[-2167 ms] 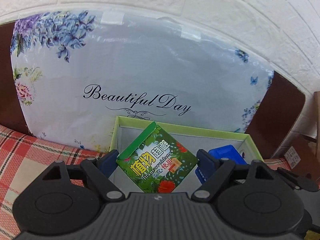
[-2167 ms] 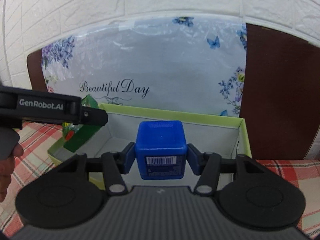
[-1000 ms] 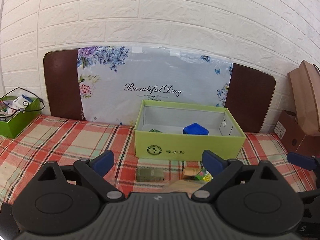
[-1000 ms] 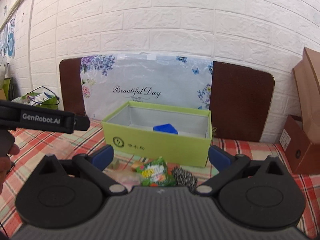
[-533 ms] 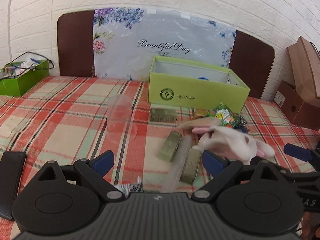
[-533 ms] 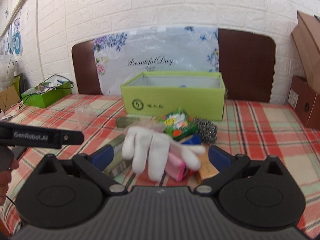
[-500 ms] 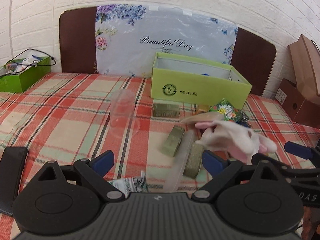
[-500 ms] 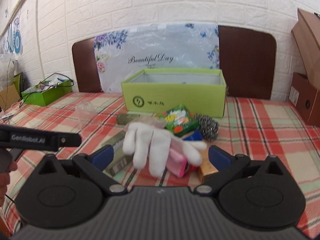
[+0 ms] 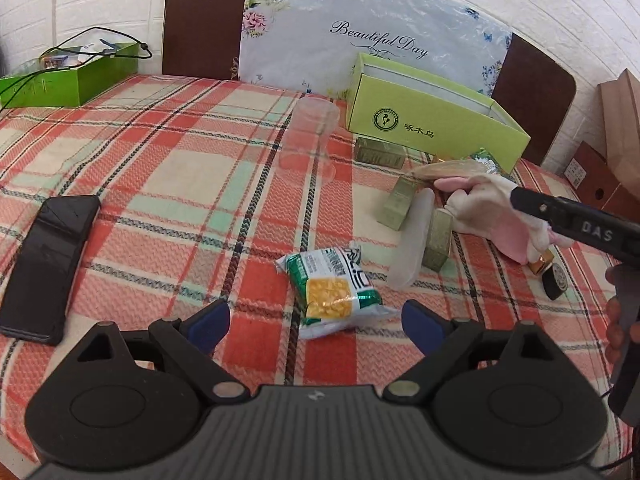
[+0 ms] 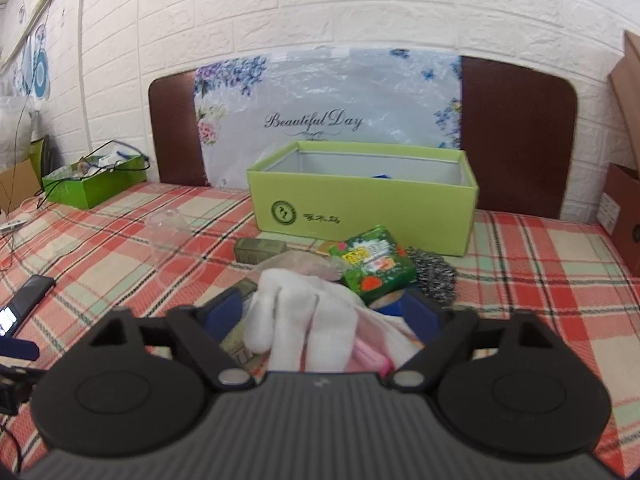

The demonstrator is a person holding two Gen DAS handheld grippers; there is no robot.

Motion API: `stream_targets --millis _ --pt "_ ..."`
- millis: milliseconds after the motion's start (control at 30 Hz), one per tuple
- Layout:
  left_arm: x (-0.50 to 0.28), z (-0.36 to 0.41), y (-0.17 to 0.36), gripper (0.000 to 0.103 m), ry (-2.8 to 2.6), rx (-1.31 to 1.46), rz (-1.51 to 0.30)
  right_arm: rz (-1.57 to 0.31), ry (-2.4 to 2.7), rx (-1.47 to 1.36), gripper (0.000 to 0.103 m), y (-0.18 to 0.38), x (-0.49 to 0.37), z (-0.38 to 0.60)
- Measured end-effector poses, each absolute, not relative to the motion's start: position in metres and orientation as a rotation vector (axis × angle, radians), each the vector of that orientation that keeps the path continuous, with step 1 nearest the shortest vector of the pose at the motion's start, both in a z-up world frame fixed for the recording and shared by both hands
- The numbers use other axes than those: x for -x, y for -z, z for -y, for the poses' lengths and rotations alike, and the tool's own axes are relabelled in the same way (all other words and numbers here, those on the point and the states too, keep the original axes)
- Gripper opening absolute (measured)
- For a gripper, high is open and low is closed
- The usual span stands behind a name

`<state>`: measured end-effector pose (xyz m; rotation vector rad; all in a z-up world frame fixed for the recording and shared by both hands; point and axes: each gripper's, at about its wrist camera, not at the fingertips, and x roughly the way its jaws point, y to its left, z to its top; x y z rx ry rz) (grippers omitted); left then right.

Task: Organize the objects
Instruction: 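Grasp the corn snack bag with the left tool while the right tool grasps the gloves, then carry the snack bag and gloves into the lime box and release both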

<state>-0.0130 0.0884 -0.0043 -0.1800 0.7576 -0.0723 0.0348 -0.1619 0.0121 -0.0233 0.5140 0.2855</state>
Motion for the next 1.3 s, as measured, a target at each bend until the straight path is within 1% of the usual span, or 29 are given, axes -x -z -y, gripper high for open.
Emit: stream_targets --millis 33,67,167,300,367,433,500,567,633,733,833,1033,1067,1100,1133,1233,1300 --pt "0.008 -0.088 0.005 0.093 0.07 0.188 -0.761 -0.531 -0.296 0.026 0.044 -0.009 -0.039 0.16" --pt "0.004 -0.087 0.006 0.093 0.074 0.196 -0.764 -0.552 -0.305 0.027 0.028 -0.007 -0.042 0.159" --pt "-0.007 -0.084 0.007 0.09 0.096 0.204 -0.761 -0.554 -0.335 0.022 0.021 -0.005 -0.03 0.163" --pt "-0.022 -0.077 0.013 0.082 0.116 0.193 -0.779 -0.578 -0.373 0.026 0.019 -0.003 -0.001 0.174" --pt "-0.027 -0.073 0.017 0.076 0.126 0.194 -0.792 -0.628 -0.401 0.012 0.019 0.0 0.014 0.179" --pt "-0.029 -0.068 0.021 0.063 0.133 0.185 -0.811 -0.68 -0.437 0.032 0.019 0.007 0.029 0.179" --pt "-0.027 -0.063 0.023 0.056 0.161 0.173 -0.821 -0.712 -0.455 0.062 0.025 0.012 0.042 0.179" --pt "-0.023 -0.058 0.021 0.055 0.207 0.144 -0.826 -0.737 -0.478 0.065 0.049 0.011 0.049 0.179" --pt "-0.018 -0.056 0.021 0.055 0.228 0.126 -0.832 -0.718 -0.504 0.059 0.056 0.004 0.053 0.178" --pt "-0.012 -0.058 0.021 0.056 0.23 0.129 -0.833 -0.669 -0.504 0.028 0.06 -0.013 0.049 0.178" --pt "-0.01 -0.06 0.022 0.058 0.216 0.142 -0.83 -0.653 -0.463 -0.009 0.06 -0.02 0.032 0.175" --pt "-0.008 -0.055 0.019 0.058 0.226 0.122 -0.829 -0.706 -0.389 0.037 0.062 0.009 0.003 0.159" --pt "-0.009 -0.055 0.021 0.058 0.226 0.122 -0.833 -0.711 -0.389 0.036 0.054 0.014 0.003 0.16" --pt "-0.009 -0.056 0.022 0.059 0.226 0.124 -0.837 -0.706 -0.397 0.036 0.045 0.016 0.004 0.16" --pt "-0.009 -0.056 0.022 0.059 0.225 0.123 -0.837 -0.707 -0.416 0.029 0.026 0.016 0.005 0.16" --pt "-0.009 -0.055 0.021 0.057 0.236 0.118 -0.839 -0.679 -0.443 -0.011 0.015 0.008 0.012 0.167" --pt "-0.009 -0.056 0.02 0.056 0.235 0.12 -0.84 -0.656 -0.449 -0.045 0.014 0.0 0.015 0.175"
